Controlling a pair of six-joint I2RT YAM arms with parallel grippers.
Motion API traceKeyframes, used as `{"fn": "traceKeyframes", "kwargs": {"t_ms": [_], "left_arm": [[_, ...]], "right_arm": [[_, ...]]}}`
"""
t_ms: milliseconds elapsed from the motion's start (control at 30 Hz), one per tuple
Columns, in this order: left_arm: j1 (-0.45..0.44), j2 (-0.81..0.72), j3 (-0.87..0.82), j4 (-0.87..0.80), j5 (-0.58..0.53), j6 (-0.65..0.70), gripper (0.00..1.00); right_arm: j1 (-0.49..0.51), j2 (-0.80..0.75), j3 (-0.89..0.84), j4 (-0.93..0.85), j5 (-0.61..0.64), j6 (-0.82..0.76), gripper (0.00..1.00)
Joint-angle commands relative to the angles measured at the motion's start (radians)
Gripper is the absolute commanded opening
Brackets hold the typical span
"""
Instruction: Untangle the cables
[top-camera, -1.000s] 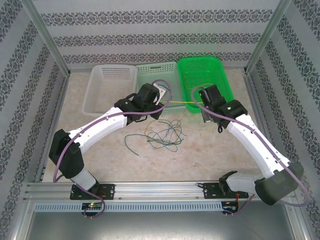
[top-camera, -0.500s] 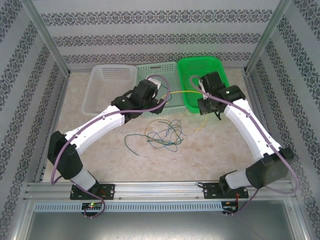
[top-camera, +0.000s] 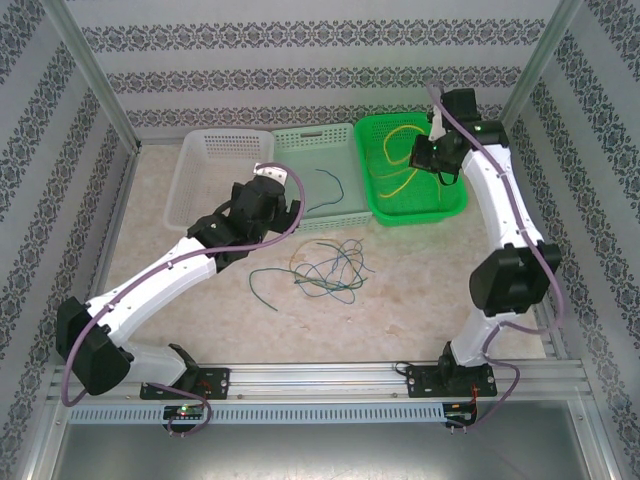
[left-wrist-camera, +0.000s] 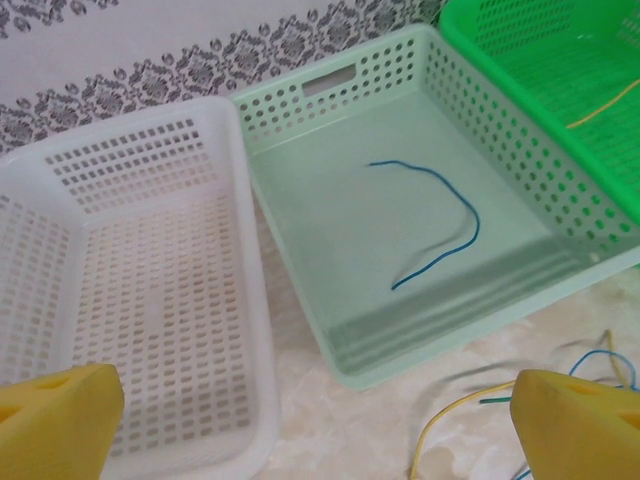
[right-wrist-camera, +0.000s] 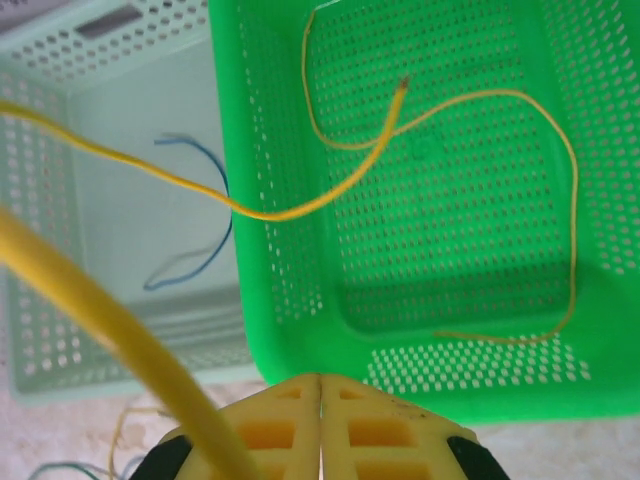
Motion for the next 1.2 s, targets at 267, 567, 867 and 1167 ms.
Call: {"fn": "traceKeyframes", "kwargs": {"t_ms": [267, 567, 867, 1167], "left_arm": [[0.019, -0.049, -0.072, -0.011, -0.027, -0.050, 1.00], [0.019, -0.043, -0.087, -0.014, 0.027, -0.067, 1.00], [0.021, 0.019, -0.092, -0.017, 0.162, -0.085, 1.00], [0.040, 0.034, -0.138, 0.024, 0.274, -0.188, 1.00]], "right_arm": [[-0.065, 0.204, 0.115, 0.079, -0.057, 0.107, 0.00], [-0.072, 0.336, 0.164, 0.063, 0.001, 0.053, 0.35], [-0.072, 0.209, 0.081, 0.087, -0.030, 0.029, 0.74], [0.077, -0.134, -0.363, 0.243, 0.004, 0.050, 0.66]]}}
